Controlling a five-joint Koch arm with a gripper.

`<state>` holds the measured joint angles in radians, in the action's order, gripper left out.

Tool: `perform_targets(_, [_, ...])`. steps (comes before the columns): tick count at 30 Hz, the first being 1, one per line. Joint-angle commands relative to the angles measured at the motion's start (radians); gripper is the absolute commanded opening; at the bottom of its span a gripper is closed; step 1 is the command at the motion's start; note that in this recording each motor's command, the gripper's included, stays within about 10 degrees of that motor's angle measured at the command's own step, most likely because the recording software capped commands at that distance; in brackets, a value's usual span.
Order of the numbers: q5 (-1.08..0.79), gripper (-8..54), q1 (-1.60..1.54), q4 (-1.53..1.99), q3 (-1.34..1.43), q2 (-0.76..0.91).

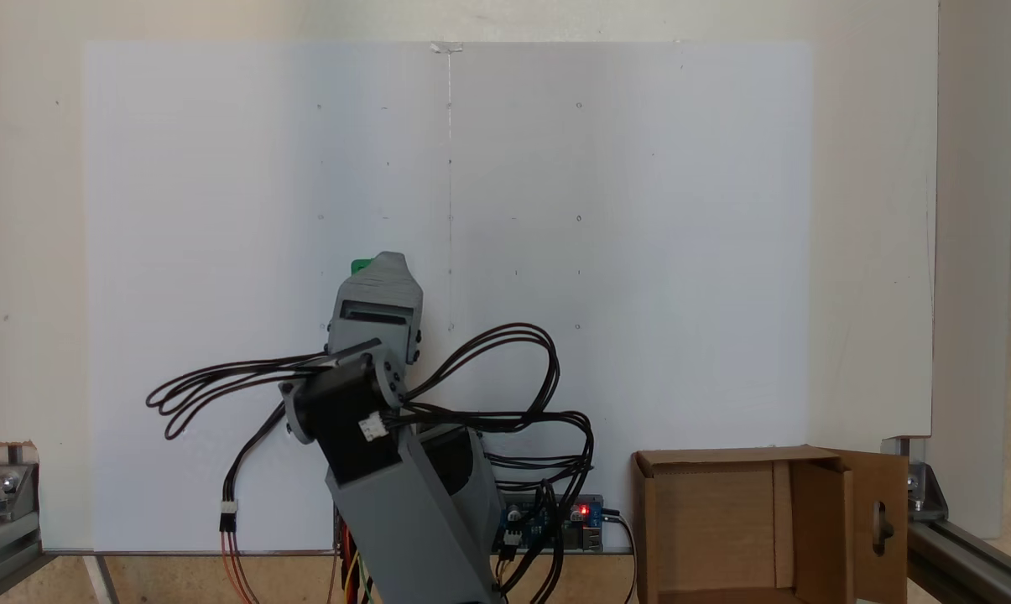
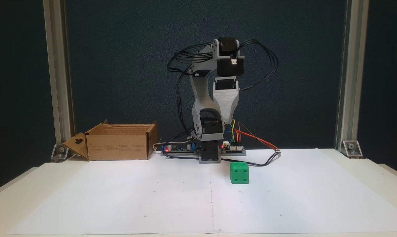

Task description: Grasp a green dice and put it in the bin.

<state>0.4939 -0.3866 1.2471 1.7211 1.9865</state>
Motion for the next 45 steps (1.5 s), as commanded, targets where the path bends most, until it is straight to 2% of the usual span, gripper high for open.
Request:
perform_targets(1, [0.074,43.3,-0.011,-0.011,-0.069,-0.023])
perform_targets(18, [0.072,43.2,-0.011,-0.095,-0.058,-0.183])
perform_targets(32, [0.089,43.2,-0.018,-0.252,0.166,-0.178])
perform_targets(45, [0.12,43.1,-0.037,-0.362,0.241,-0.187])
